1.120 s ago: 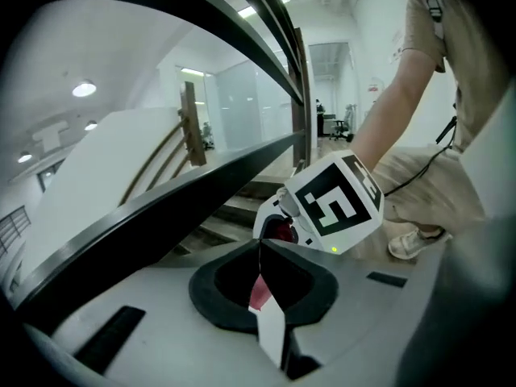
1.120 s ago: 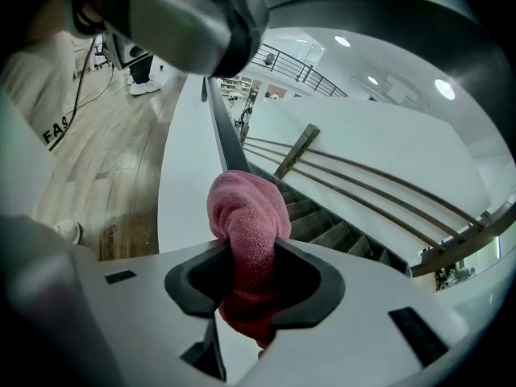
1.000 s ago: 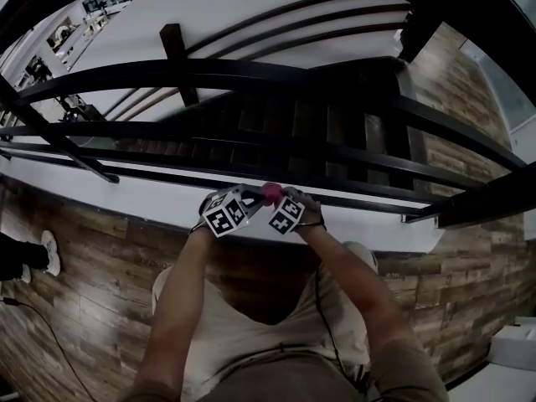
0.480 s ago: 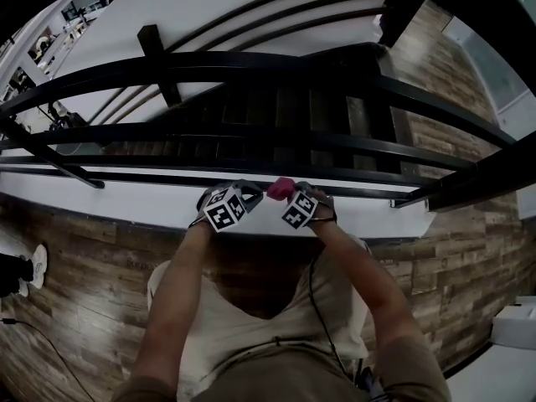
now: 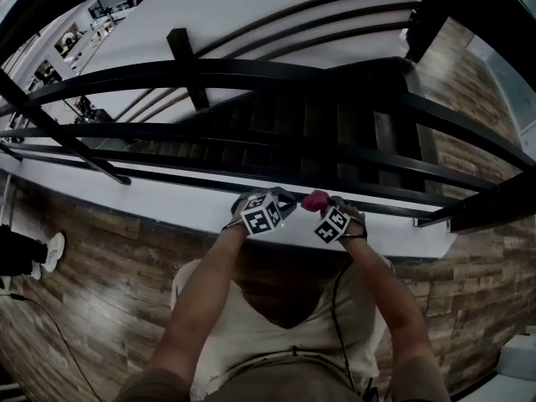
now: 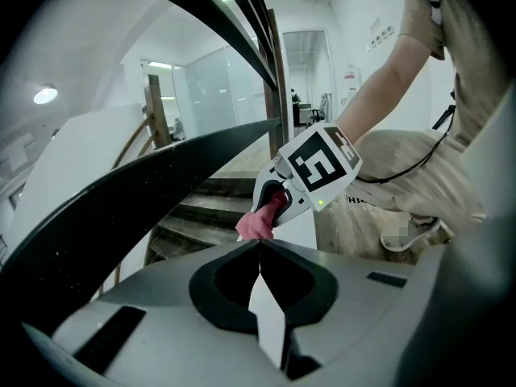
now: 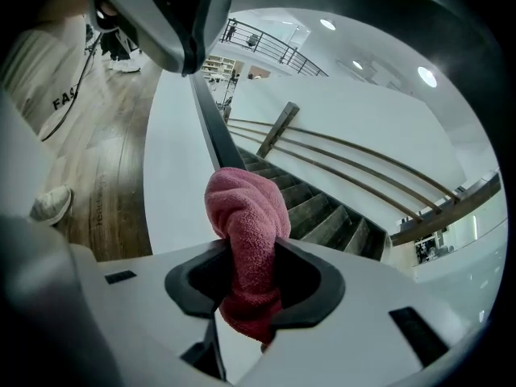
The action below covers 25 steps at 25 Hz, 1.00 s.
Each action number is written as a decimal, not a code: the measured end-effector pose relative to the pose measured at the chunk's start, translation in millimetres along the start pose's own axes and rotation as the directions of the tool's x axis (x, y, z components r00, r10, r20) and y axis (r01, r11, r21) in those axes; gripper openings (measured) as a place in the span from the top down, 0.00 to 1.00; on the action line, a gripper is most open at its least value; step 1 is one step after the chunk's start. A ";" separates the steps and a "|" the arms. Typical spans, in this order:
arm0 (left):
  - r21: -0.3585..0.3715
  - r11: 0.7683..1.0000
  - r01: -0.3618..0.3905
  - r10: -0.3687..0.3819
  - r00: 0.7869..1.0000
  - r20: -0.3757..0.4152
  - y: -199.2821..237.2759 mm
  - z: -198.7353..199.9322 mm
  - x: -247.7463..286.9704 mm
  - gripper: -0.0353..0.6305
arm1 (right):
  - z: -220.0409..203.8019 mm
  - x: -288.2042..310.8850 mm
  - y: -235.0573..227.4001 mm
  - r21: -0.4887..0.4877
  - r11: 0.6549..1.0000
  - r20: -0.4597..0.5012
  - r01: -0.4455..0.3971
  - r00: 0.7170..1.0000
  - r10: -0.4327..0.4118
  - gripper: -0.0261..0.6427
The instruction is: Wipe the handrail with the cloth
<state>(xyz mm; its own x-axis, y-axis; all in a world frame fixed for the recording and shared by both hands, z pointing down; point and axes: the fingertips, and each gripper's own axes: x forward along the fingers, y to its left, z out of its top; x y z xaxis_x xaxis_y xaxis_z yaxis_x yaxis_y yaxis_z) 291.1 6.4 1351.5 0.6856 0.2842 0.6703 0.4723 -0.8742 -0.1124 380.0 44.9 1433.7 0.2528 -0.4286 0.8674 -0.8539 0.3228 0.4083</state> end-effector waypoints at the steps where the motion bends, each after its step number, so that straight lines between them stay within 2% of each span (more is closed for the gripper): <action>1: 0.002 1.000 0.007 -0.007 1.000 0.000 -3.4 2.9 4.6 0.92 | -6.2 -3.0 -0.5 -0.002 1.000 0.000 0.006 1.000 -0.006 0.75; 10: 0.003 1.000 0.006 -0.006 1.000 -0.018 -7.3 2.7 -3.5 0.92 | 1.3 -5.5 1.6 -0.008 0.999 0.053 0.046 0.998 -0.046 0.75; 15: 0.004 1.000 0.008 -0.008 1.000 -0.024 -11.0 5.2 1.6 0.92 | -1.9 -5.9 1.6 0.023 1.000 0.040 0.014 0.999 -0.015 0.75; 20: 0.026 0.999 0.035 -0.034 0.999 -0.027 -20.4 13.9 16.1 0.92 | -18.2 -7.9 -5.3 0.032 0.999 0.007 0.009 1.000 -0.009 0.75; 25: 0.066 0.994 0.083 -0.081 0.996 -0.036 -36.0 27.1 38.5 0.92 | -56.7 -12.4 -24.5 0.088 0.996 -0.042 0.012 0.999 -0.008 0.75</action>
<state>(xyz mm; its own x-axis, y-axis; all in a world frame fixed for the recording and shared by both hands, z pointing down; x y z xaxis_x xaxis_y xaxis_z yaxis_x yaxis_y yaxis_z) 315.5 59.4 1361.5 0.6248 0.3393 0.7033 0.5632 -0.8196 -0.1050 423.6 90.2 1429.1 0.2789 -0.3954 0.8751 -0.8873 0.2423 0.3923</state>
